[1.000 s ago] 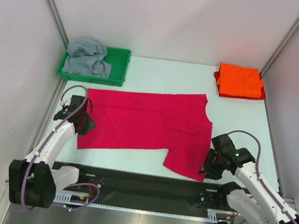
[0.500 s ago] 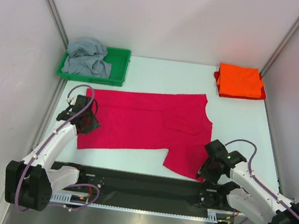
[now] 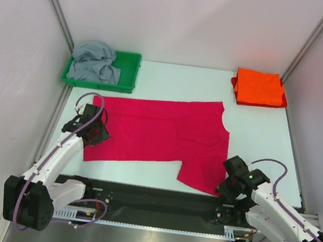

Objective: Fold and stack the t-shirts
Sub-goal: Fold the tshirt

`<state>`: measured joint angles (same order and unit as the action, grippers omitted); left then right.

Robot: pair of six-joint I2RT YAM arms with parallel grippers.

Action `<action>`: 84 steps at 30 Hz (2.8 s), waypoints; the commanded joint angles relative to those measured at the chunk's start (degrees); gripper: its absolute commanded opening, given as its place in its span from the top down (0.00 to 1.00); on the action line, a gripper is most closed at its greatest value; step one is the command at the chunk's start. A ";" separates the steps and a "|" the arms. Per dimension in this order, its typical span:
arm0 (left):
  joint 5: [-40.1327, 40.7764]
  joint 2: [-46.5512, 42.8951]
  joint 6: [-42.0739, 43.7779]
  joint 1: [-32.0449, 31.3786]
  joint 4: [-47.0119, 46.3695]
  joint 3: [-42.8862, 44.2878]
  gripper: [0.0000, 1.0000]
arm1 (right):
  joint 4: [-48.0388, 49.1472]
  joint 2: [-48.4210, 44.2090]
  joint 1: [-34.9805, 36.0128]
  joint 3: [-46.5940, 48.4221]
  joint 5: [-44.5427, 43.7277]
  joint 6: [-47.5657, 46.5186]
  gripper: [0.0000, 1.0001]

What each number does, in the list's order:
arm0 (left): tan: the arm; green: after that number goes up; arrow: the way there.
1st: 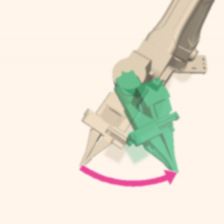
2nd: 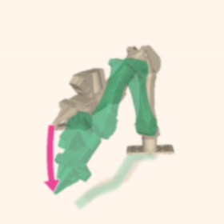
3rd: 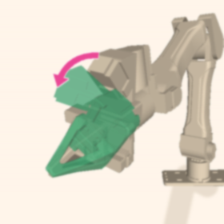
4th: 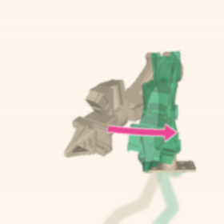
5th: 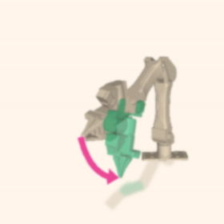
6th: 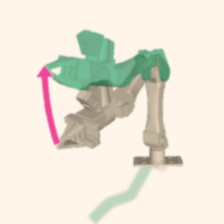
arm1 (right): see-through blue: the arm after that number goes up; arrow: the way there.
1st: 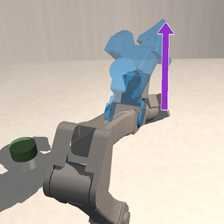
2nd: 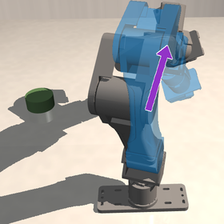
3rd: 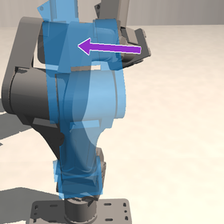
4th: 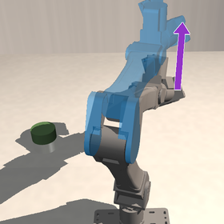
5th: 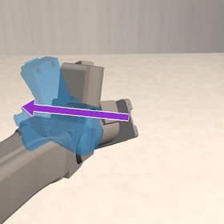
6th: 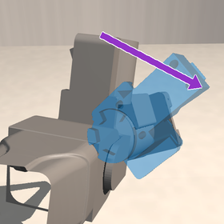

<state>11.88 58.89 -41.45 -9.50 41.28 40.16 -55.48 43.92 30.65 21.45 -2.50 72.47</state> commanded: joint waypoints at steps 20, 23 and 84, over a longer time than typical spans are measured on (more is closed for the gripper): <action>1.13 -0.97 -16.11 17.37 8.19 -5.35 0.53 | 4.77 12.50 -0.24 14.75 5.14 -24.38 1.00; 4.46 -0.80 -17.69 21.79 9.69 -5.71 0.54 | 6.00 13.99 -2.34 15.90 6.81 -27.72 1.00; 17.39 12.29 -2.59 17.23 0.03 6.76 1.00 | 1.35 37.27 -21.86 46.03 11.11 -45.30 1.00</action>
<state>26.81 69.97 -49.06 7.88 41.39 42.70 -52.77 79.00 10.72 61.98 9.50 30.00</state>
